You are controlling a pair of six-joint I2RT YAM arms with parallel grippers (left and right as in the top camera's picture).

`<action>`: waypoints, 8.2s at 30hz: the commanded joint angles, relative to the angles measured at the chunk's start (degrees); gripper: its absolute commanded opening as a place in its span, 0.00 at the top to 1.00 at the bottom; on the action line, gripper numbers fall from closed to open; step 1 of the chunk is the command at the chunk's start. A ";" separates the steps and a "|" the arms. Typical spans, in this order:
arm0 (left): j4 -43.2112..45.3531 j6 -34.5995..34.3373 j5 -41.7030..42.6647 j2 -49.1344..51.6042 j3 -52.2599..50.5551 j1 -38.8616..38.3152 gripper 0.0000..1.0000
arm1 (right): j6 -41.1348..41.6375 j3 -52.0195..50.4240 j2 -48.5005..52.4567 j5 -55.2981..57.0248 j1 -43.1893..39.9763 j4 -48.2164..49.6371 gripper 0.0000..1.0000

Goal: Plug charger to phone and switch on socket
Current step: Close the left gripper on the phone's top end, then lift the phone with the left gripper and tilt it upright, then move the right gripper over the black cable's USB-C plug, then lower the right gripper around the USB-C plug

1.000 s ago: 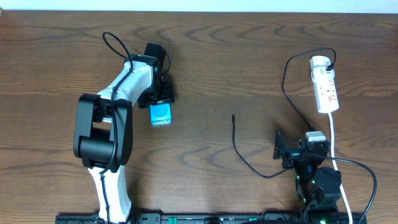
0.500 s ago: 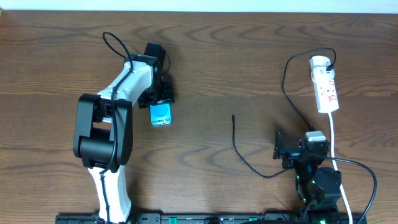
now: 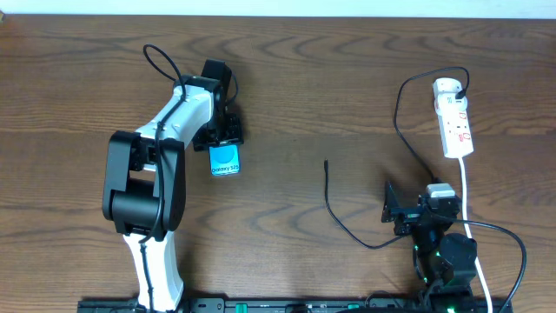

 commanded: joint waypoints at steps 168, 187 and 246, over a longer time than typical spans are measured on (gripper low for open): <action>-18.32 -35.15 3.87 -26.73 0.31 8.92 0.93 | 31.45 81.79 99.14 -3.98 17.99 -48.50 0.09; -19.30 -35.12 3.67 -26.73 0.31 8.94 0.93 | 37.35 81.09 103.45 3.41 22.97 -50.77 0.09; -20.39 -33.86 2.21 -26.73 0.31 8.94 0.93 | 27.87 80.26 108.56 -1.22 25.81 -47.63 0.13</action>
